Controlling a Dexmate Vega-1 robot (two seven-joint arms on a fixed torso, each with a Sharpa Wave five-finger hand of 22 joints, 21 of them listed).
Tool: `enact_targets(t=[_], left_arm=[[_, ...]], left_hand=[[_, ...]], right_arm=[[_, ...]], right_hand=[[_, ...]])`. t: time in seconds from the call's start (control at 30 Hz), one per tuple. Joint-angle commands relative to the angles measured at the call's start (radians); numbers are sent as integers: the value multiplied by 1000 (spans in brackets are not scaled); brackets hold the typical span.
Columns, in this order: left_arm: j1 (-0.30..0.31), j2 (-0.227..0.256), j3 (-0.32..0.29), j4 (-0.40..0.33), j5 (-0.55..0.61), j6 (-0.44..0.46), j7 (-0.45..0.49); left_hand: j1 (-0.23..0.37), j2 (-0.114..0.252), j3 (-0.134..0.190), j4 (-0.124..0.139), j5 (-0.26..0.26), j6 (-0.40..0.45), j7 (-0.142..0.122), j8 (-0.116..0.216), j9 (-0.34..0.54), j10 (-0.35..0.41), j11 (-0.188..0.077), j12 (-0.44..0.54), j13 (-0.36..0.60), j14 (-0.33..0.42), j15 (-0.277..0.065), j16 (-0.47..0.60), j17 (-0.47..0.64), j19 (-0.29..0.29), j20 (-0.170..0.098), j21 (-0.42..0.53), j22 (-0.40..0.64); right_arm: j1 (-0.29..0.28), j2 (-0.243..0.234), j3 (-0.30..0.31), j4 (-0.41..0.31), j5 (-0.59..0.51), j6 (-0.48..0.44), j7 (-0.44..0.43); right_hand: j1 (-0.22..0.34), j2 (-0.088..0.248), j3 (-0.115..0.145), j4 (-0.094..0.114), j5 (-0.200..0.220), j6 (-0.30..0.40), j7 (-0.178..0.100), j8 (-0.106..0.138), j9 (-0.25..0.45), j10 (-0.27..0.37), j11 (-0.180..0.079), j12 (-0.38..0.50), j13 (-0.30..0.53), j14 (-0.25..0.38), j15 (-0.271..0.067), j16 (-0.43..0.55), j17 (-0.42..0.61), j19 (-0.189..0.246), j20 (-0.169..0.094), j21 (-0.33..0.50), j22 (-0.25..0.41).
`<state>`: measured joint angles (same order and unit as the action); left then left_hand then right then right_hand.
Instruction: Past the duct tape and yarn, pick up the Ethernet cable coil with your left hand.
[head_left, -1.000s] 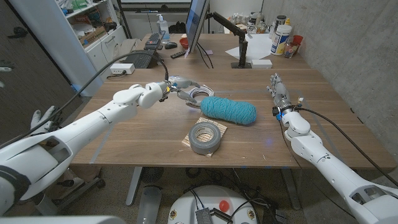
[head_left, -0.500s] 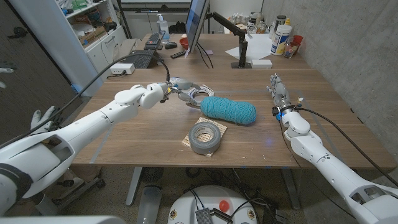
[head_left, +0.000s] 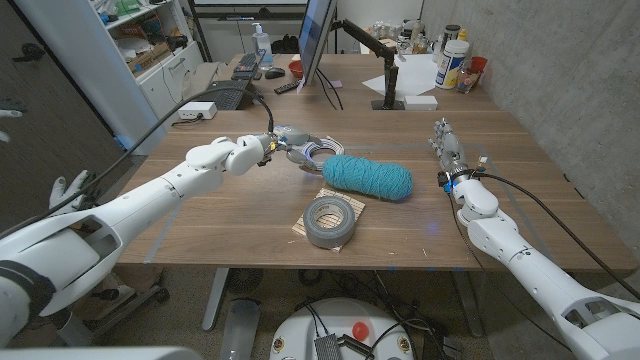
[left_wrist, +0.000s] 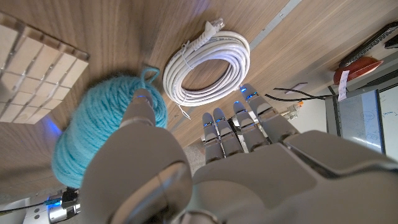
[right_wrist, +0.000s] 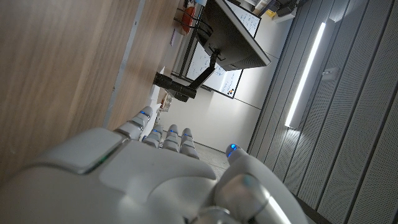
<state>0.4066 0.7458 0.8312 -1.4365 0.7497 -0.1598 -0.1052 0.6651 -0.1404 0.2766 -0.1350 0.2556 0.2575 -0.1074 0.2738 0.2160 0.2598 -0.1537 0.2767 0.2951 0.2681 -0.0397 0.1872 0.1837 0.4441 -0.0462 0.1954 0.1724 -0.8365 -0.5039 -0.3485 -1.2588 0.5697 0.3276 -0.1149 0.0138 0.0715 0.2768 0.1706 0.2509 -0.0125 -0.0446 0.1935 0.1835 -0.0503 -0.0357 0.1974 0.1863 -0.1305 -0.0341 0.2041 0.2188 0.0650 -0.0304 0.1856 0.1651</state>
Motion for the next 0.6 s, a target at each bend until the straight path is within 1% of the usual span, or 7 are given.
enact_targets(t=[0.03,0.33,0.6], left_arm=[[-6,-5,6,13,-1,-4,5],[-19,-17,17,42,-2,-18,12],[-18,-13,17,42,-5,-13,13]], left_hand=[[3,5,-6,1,5,9,0,3,3,1,3,-4,5,1,-99,3,3,-6,-3,-3,3],[2,7,-9,2,6,9,-3,4,3,3,4,-4,6,2,-99,4,3,-6,-2,-3,3],[2,9,-11,3,6,12,-3,5,3,9,2,-2,7,6,-101,5,3,-5,-3,-1,3]], right_arm=[[-1,-2,0,-1,1,-1,3],[0,-1,0,-1,0,-5,-2],[0,-1,1,-1,3,-6,0]], right_hand=[[2,84,9,2,-2,1,-6,0,5,-2,-1,-2,3,-7,-42,4,0,-1,2,1,3],[2,84,9,2,-3,1,-6,0,5,-1,0,-2,3,-7,-42,5,0,-1,2,1,3],[1,83,10,2,-3,1,-5,0,5,-1,0,-2,3,-7,-41,5,0,-1,2,1,3]])
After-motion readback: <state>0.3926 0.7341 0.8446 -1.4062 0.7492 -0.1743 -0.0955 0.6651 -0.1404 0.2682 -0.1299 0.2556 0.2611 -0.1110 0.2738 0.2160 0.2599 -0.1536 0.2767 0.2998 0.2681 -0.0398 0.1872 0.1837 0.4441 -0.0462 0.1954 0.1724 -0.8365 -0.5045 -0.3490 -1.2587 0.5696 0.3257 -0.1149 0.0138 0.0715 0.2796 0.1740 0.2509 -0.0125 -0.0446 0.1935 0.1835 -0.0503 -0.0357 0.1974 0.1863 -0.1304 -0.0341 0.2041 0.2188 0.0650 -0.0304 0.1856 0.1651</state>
